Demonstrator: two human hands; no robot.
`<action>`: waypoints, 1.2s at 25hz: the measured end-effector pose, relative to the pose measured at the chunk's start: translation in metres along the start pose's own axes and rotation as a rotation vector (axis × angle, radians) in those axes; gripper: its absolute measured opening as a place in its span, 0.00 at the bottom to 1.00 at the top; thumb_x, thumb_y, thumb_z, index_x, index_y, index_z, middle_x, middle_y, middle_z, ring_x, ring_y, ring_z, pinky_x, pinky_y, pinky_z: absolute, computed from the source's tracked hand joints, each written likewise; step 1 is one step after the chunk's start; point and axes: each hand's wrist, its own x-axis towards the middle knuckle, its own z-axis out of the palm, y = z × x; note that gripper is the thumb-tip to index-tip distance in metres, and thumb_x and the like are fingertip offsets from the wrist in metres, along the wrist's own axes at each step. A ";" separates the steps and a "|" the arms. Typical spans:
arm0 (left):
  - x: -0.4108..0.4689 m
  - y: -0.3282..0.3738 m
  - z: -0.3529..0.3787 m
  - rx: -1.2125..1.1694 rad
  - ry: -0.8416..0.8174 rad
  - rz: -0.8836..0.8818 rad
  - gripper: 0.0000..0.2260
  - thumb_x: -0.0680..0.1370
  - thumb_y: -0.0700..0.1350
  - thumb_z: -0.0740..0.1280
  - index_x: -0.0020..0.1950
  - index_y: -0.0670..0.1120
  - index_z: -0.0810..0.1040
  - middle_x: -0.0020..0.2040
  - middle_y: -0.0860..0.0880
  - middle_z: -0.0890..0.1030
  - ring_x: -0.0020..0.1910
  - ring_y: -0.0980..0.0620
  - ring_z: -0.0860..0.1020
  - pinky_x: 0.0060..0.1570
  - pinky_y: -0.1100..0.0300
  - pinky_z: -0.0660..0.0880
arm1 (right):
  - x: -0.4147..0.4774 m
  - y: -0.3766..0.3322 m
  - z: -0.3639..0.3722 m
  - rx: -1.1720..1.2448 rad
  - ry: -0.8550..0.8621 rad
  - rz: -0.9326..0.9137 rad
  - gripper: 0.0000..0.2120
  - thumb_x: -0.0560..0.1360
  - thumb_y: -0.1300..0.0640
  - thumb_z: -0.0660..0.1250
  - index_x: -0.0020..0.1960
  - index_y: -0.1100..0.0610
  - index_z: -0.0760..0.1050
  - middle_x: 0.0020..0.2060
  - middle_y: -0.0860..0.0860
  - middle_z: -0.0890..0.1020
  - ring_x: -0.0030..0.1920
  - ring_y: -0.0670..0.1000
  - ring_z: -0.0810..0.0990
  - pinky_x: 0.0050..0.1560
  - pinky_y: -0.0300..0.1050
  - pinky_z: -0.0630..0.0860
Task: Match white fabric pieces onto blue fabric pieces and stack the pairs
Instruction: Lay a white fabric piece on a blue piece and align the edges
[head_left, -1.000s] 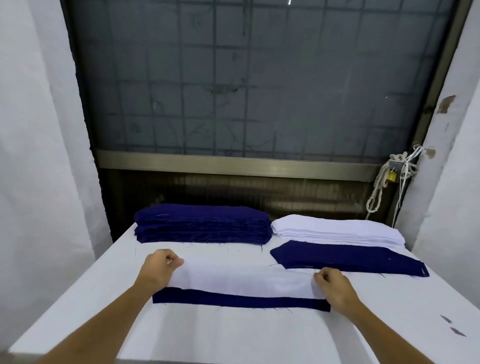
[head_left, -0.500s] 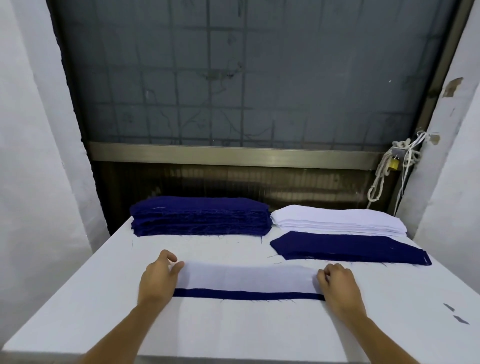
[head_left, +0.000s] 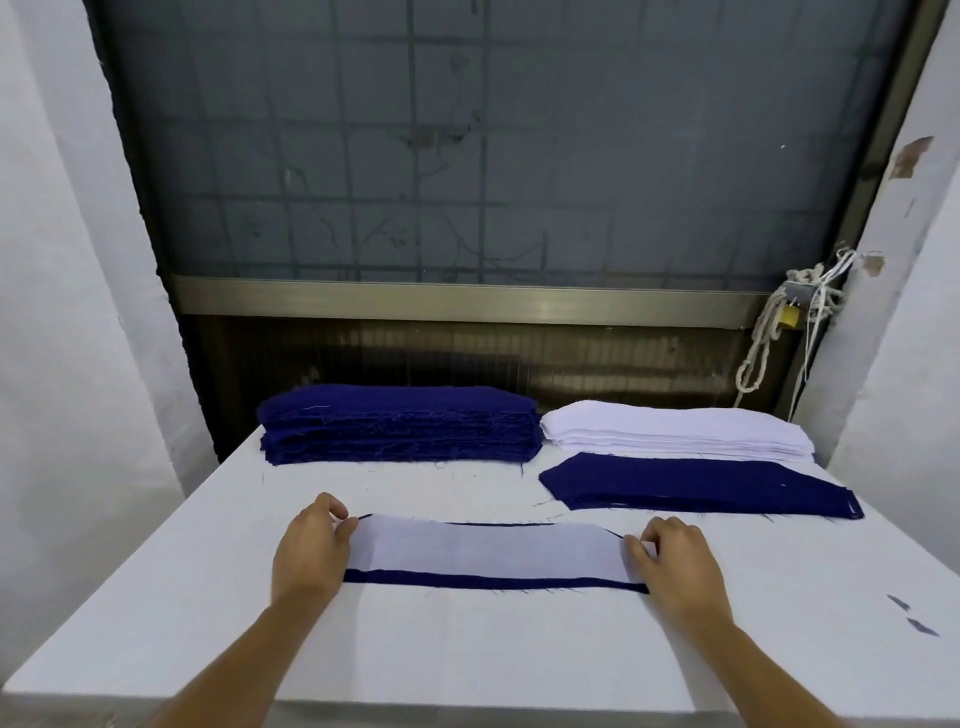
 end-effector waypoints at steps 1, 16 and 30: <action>0.000 0.000 0.000 -0.001 -0.004 -0.001 0.03 0.82 0.47 0.66 0.49 0.50 0.73 0.45 0.52 0.78 0.43 0.51 0.77 0.41 0.53 0.75 | 0.000 0.000 0.000 -0.002 -0.002 0.002 0.14 0.76 0.56 0.66 0.33 0.52 0.68 0.33 0.46 0.76 0.38 0.49 0.75 0.33 0.42 0.65; 0.027 0.063 0.002 0.192 0.089 0.283 0.09 0.77 0.41 0.70 0.56 0.48 0.77 0.50 0.51 0.78 0.51 0.50 0.74 0.54 0.51 0.75 | 0.046 -0.013 -0.024 -0.099 -0.015 -0.011 0.02 0.79 0.57 0.65 0.49 0.50 0.74 0.42 0.45 0.77 0.46 0.46 0.75 0.38 0.40 0.74; 0.098 0.284 0.146 0.102 -0.342 0.541 0.04 0.82 0.49 0.65 0.54 0.51 0.79 0.47 0.54 0.81 0.44 0.56 0.79 0.46 0.54 0.81 | 0.202 0.038 -0.034 -0.207 -0.015 -0.031 0.07 0.82 0.51 0.64 0.58 0.50 0.75 0.54 0.47 0.80 0.51 0.46 0.78 0.54 0.41 0.78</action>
